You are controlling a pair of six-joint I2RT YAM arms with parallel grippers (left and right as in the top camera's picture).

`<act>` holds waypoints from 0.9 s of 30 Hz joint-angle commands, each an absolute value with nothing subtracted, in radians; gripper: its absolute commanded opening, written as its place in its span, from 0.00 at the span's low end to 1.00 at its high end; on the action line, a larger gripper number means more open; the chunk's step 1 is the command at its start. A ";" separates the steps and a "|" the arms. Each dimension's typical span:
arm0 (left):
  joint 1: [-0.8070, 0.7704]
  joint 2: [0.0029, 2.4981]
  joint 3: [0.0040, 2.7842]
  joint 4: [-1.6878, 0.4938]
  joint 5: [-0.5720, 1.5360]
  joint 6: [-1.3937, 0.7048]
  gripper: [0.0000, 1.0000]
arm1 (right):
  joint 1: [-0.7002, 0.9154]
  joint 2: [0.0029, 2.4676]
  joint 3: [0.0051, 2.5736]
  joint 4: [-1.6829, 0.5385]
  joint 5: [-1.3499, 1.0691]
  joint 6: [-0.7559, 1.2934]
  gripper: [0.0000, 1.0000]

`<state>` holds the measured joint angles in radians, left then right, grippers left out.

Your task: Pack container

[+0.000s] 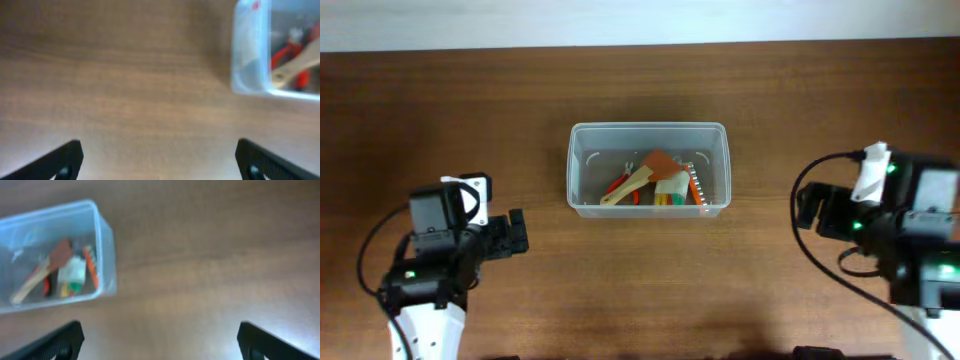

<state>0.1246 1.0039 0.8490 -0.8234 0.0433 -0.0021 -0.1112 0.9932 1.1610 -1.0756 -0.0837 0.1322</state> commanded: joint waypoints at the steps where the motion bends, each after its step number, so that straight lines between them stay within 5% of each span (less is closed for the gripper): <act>1: 0.121 1.021 0.781 -0.730 -0.001 -0.013 0.99 | -0.110 1.012 0.999 -0.954 -0.067 0.140 0.99; 27: 0.120 1.105 0.760 -0.643 -0.001 -0.015 0.99 | -0.110 1.217 0.896 -0.720 -0.067 0.139 0.99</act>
